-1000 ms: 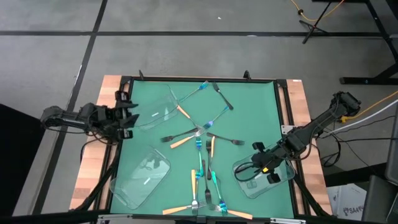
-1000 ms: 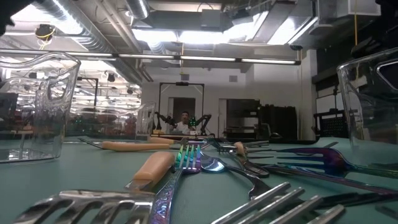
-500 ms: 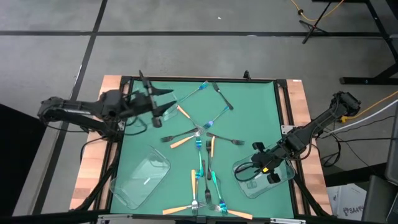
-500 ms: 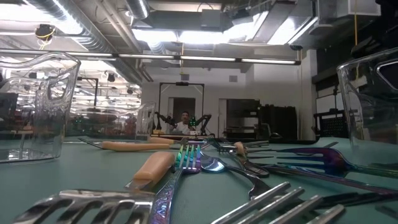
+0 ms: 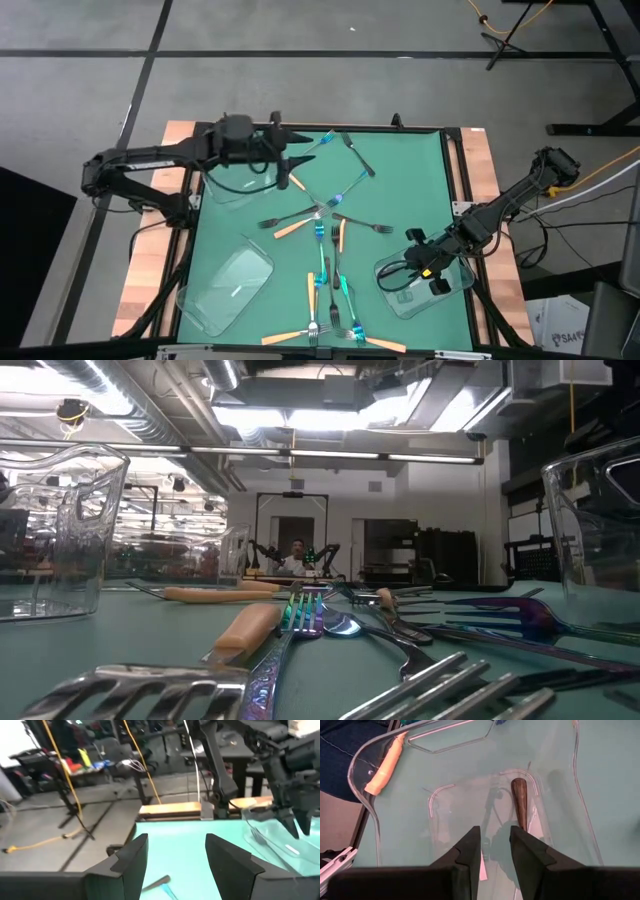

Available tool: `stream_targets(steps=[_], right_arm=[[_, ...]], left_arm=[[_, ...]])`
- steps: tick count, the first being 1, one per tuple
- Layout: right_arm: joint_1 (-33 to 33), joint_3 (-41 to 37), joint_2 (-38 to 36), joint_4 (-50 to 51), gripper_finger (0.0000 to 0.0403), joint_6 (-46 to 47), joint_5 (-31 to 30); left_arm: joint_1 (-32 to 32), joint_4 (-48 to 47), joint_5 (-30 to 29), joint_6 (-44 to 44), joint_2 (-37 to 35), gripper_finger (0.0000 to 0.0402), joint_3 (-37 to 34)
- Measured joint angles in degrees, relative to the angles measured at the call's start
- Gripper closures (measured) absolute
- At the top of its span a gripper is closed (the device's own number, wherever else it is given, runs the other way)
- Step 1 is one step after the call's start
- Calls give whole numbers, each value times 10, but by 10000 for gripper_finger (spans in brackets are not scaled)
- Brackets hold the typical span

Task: Sort silverware by color (type)
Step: Put the yellow fork into the bottom left transparent bin

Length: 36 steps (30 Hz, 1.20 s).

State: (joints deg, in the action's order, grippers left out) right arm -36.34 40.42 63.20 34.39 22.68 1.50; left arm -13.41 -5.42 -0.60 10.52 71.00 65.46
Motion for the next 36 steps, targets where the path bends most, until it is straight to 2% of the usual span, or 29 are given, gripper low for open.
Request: stream_targets(steps=[8,14,20,28,36], right_arm=[[0,0,0,0,307,0,0],[0,0,0,0,307,0,0],[0,0,0,0,307,0,0],[0,0,0,0,307,0,0],[0,0,0,0,307,0,0]], left_arm=[[-71,-6,102,-1,63,208,3],[-102,-7,165,0,115,208,3],[-113,-54,168,7,175,208,58],[-115,-228,167,74,266,208,182],[-113,-314,166,96,336,223,218]])
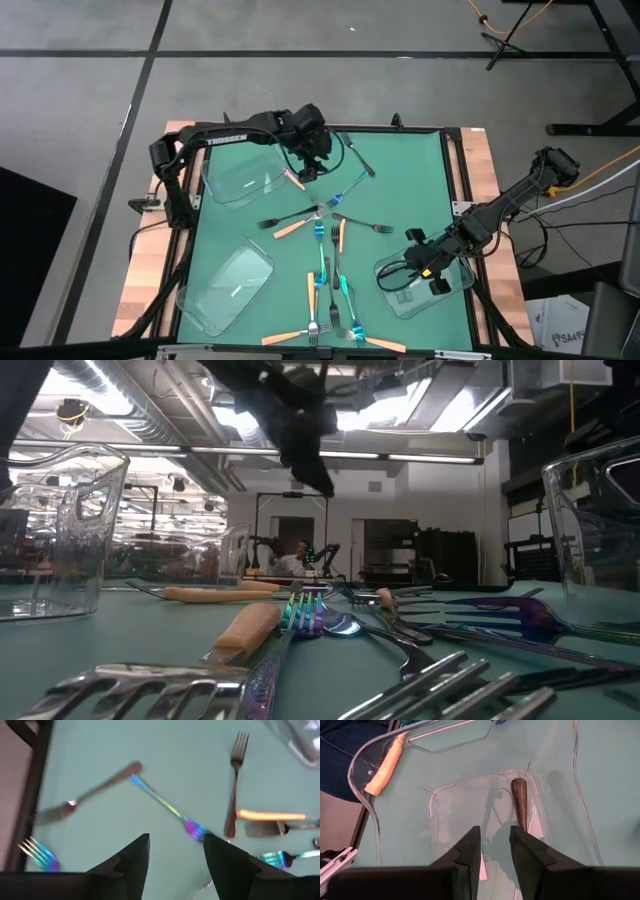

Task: Sort silverware by color (type)
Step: Put the yellow fork into the bottom left transparent bin

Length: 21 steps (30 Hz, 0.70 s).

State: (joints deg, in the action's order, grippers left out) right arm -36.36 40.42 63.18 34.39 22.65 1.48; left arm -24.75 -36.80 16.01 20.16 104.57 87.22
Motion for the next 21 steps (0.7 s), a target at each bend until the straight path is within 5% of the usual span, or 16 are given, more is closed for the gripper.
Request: stream_targets(steps=[12,21], right_arm=[[0,0,0,0,307,0,0],[0,0,0,0,307,0,0]], left_arm=[[15,-33,-24,2,58,243,0],[50,-93,-84,84,76,244,0]])
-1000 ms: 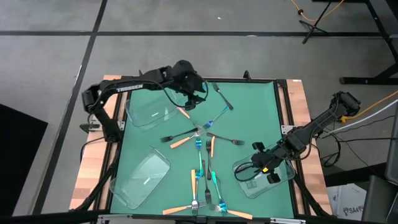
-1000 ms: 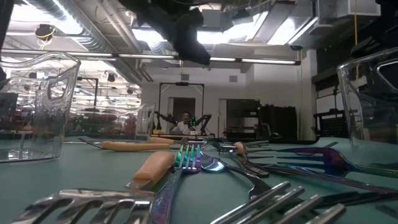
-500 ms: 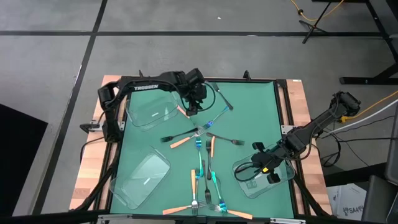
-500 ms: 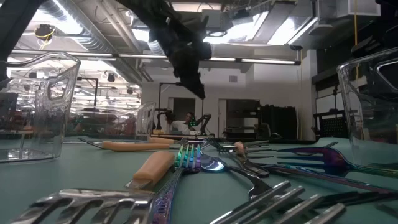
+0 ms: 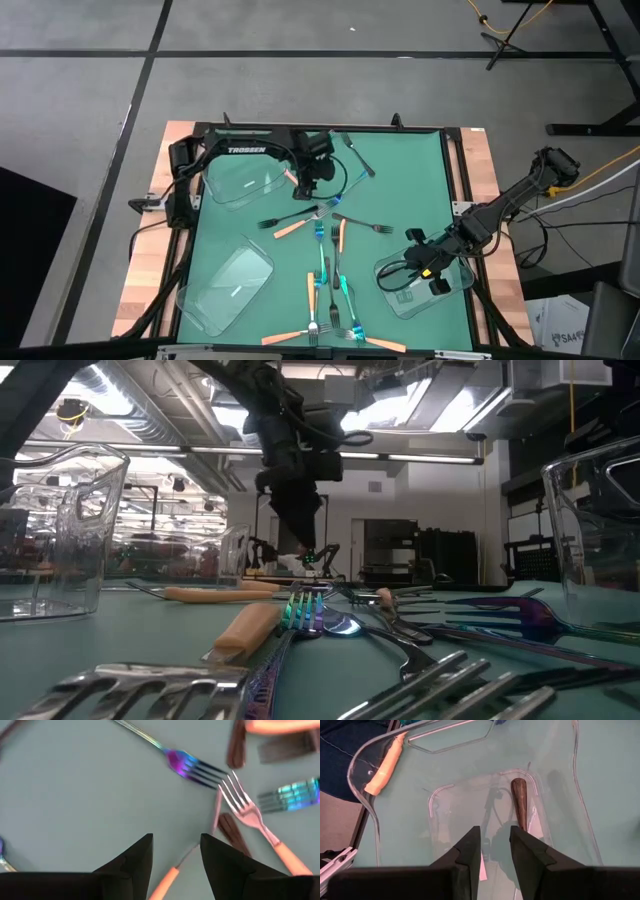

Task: Sort silverware by color (type)
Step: Put the yellow fork into the bottom left transparent bin

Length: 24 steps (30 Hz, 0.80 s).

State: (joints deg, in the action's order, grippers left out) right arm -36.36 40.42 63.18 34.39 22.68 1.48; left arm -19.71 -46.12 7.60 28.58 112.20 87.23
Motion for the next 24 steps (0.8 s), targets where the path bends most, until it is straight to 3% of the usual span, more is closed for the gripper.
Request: stream_targets(steps=[24], right_arm=[[0,0,0,-1,307,0,0]], left_arm=[[25,-26,-56,37,47,244,-2]])
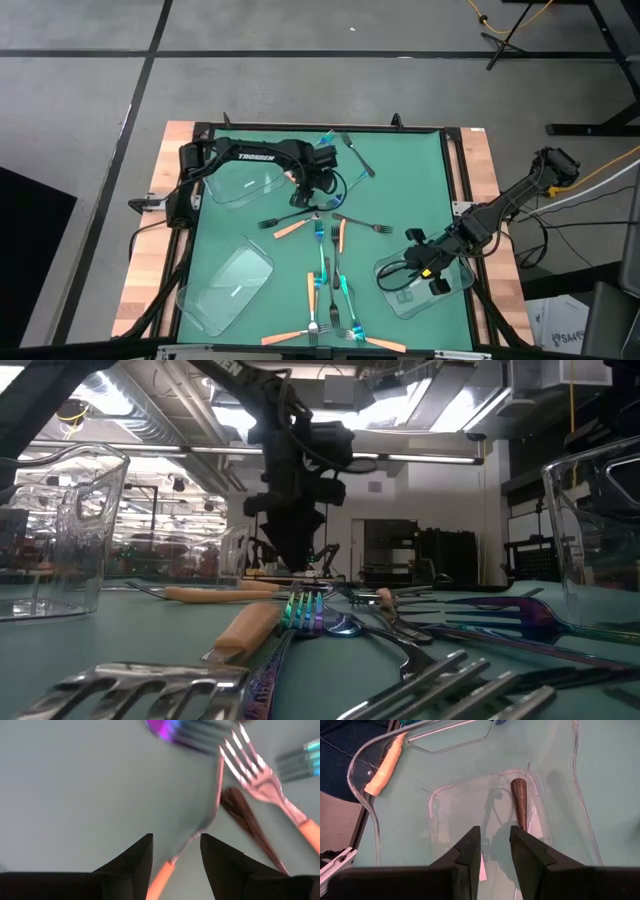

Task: Sort silverware by color (type)
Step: Put the yellow fork into the bottom left transparent bin

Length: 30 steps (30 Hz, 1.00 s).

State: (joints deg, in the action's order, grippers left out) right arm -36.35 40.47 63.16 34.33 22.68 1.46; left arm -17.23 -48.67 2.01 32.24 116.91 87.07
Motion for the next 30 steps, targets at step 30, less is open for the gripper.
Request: stream_targets(steps=[30], right_arm=[[0,0,0,0,307,0,-10]], left_arm=[[2,6,-14,50,51,303,1]])
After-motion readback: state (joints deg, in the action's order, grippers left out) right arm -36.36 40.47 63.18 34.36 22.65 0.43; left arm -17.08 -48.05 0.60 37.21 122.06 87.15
